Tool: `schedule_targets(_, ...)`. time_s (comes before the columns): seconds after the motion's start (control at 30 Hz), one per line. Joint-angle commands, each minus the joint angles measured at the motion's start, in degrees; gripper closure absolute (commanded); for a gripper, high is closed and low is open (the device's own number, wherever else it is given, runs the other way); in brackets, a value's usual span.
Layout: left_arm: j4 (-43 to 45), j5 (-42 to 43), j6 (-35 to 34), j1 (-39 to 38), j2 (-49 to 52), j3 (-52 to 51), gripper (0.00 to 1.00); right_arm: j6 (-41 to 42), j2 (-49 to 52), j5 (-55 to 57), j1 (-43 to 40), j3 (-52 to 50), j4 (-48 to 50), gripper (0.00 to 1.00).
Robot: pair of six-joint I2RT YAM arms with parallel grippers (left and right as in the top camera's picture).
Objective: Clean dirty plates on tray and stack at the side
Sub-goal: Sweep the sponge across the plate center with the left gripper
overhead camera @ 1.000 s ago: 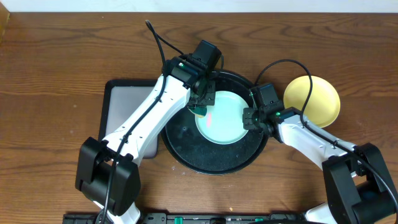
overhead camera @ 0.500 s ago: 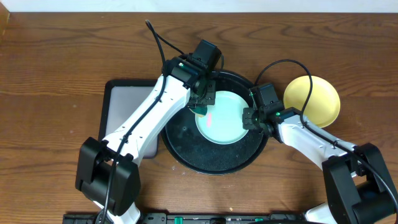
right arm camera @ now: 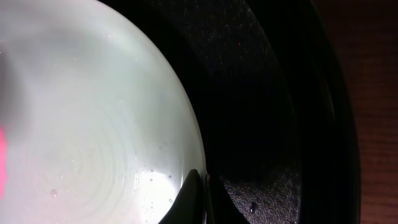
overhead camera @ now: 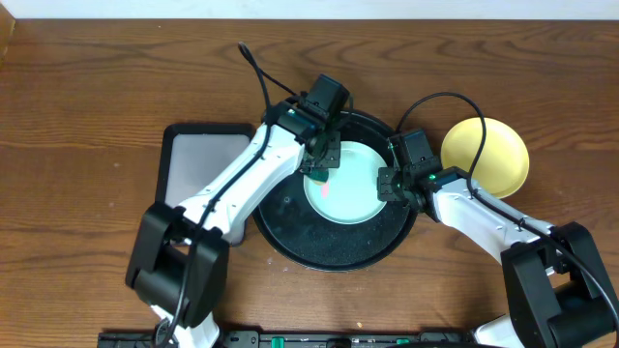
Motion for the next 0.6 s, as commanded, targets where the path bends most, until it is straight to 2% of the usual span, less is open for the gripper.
schedule_targets(0.0,0.4,-0.7,-0.8,0.0,3.1,-0.5,0.92,0.1,0.4,0.7,-0.2,-0.6,0.0,0.99)
schedule_targets(0.4,2.4,0.4,-1.7,0.0,13.1,-0.5,0.92,0.1,0.4,0.7,-0.2,-0.6,0.0,0.99)
schedule_targets(0.57,2.4,9.4,-1.8,-0.3,17.9,-0.5,0.92,0.1,0.4,0.7,-0.2,-0.6,0.0,0.99)
